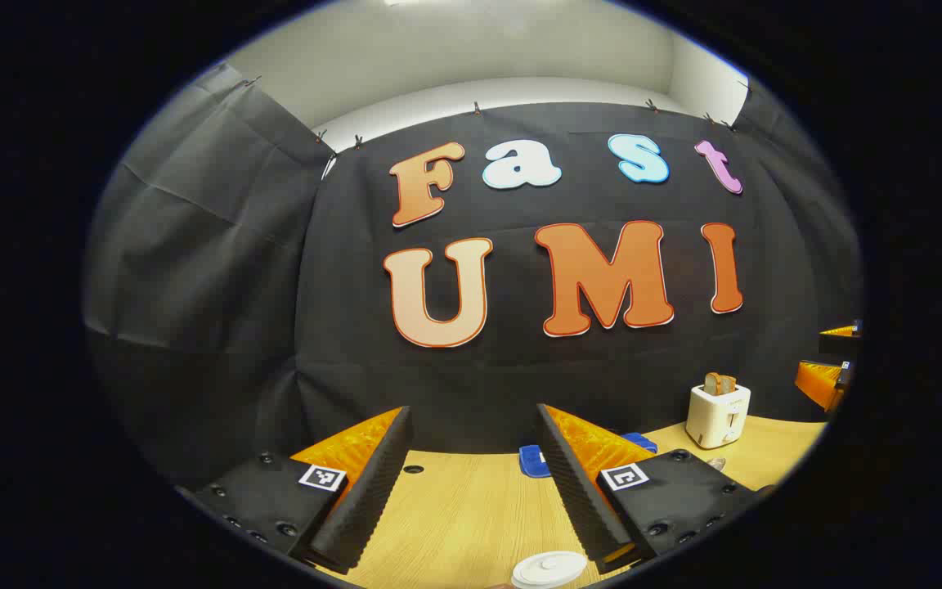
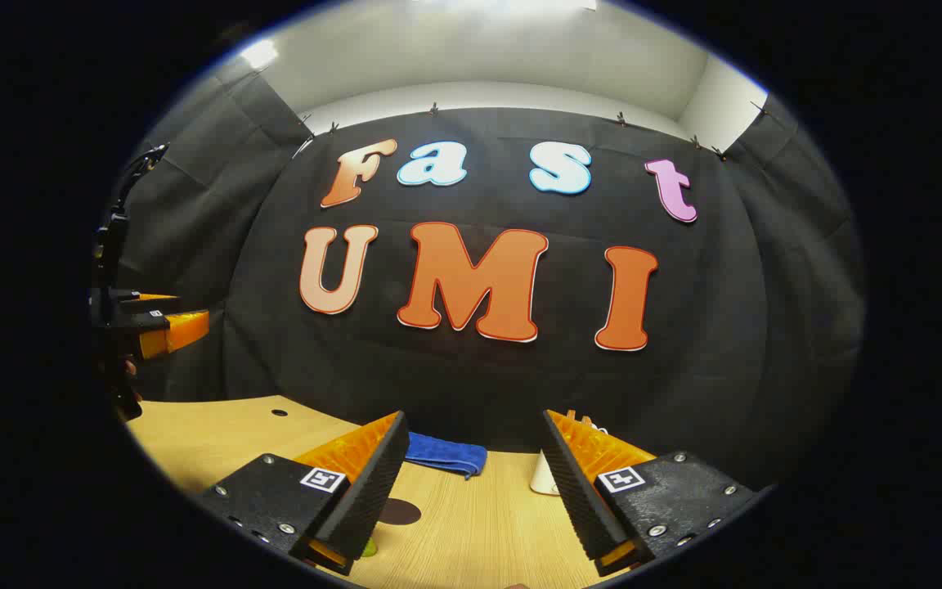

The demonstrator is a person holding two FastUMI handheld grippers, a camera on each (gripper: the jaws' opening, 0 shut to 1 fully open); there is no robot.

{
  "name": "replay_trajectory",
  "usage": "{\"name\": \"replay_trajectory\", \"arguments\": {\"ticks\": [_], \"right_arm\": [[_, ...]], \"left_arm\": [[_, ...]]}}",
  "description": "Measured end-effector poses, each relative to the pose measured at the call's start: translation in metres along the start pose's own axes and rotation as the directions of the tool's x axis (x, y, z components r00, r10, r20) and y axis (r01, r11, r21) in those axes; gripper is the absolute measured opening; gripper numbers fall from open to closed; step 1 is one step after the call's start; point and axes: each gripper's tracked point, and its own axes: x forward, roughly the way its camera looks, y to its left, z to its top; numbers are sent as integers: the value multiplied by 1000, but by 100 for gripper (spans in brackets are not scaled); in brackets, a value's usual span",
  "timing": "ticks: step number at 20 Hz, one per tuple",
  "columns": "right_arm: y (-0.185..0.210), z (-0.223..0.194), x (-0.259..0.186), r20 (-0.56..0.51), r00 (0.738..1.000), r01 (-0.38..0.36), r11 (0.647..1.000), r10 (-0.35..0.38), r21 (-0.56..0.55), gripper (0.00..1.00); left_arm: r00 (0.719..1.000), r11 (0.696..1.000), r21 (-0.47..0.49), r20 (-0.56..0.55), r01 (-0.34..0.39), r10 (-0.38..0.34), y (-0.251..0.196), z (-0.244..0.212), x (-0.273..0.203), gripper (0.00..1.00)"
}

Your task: Open the teacup lid with one hand, grasp the water bottle and pour water into the teacup with the other hand; after pouring, place the water bottle on the coaster and then close the teacup lid.

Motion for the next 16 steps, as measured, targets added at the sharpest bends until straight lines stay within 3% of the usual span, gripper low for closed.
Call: {"name": "replay_trajectory", "arguments": {"ticks": [9, 16], "right_arm": [[9, -5, -2, -11, 999, -34, 999, 34, -29, 96], [17, -11, 3, -20, 999, -46, 998, 45, -42, 96]], "left_arm": [[999, 999, 4, -25, -35, 36, 8, -7, 1, 97], [999, 999, -34, -49, 14, -16, -6, -16, 3, 96]]}}
